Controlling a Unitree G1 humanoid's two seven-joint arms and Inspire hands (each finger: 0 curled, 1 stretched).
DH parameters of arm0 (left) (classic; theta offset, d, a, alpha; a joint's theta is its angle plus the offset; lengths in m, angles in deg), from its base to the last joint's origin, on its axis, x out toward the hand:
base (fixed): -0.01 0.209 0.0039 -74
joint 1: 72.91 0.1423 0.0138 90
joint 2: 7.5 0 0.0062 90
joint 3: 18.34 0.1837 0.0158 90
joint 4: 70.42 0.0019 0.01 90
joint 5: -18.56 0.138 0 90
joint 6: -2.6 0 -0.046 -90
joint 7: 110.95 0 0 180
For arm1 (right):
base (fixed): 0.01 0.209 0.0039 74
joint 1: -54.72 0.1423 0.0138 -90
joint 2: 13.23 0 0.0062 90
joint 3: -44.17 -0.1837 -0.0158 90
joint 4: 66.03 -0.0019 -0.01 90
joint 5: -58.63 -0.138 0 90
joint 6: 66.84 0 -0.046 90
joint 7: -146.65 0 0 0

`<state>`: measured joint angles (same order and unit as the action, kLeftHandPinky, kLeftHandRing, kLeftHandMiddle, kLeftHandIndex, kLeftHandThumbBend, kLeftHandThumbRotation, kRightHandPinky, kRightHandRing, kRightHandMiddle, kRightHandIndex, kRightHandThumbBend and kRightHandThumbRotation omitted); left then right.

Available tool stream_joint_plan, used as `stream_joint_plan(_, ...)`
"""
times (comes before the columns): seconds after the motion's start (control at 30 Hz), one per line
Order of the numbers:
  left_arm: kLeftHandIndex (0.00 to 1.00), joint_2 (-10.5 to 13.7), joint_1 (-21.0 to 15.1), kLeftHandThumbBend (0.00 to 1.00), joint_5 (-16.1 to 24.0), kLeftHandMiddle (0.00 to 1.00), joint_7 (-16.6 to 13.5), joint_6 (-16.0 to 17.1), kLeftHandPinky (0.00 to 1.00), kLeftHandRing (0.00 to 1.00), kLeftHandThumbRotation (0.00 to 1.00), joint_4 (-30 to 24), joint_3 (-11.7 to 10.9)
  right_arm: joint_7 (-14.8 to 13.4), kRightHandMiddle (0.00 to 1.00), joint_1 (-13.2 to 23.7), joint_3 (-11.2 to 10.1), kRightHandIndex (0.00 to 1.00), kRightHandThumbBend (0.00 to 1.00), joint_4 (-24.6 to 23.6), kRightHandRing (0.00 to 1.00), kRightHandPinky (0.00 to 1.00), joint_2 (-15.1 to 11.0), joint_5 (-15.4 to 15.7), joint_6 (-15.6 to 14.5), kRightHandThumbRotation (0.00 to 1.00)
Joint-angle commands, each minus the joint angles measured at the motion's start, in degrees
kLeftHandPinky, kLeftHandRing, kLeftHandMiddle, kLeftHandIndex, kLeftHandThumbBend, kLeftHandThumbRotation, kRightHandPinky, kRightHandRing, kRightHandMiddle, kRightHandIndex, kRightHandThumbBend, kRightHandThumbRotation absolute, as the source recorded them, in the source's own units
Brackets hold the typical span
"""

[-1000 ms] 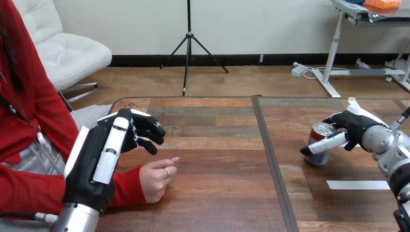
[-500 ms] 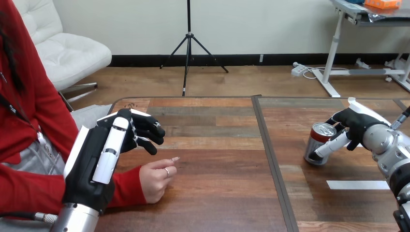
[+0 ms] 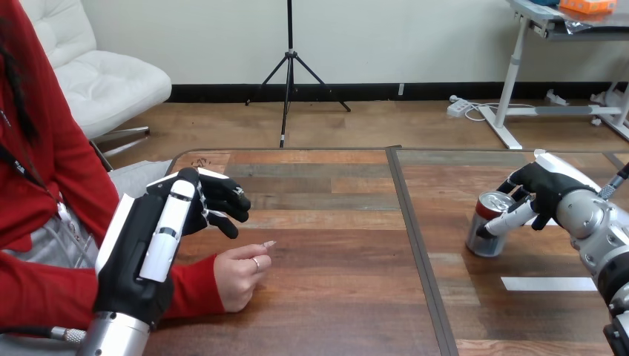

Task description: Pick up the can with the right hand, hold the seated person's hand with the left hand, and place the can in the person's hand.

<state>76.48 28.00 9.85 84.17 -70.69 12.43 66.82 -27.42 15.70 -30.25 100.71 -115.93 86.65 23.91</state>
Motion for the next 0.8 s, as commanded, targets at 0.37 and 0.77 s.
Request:
stream_joint_plan(0.37,0.47,0.32,-2.61,0.01,-0.41,0.52,-0.17,0.28,0.39,0.52,1.00,-2.38,-0.98,-2.77,0.53,1.42,-1.33,0.52,0.71,-1.31,0.48,0.44,-0.79,-1.43,2.31,0.00)
stream_joint_plan(0.77,0.47,0.24,-2.74,0.00,-0.27,0.51,-0.28,0.56,0.38,0.51,1.00,-2.12,-1.06,-3.37,0.47,1.46,-1.13,0.51,0.72,-1.27,0.43,0.41,-0.72,-1.50,2.47,0.00)
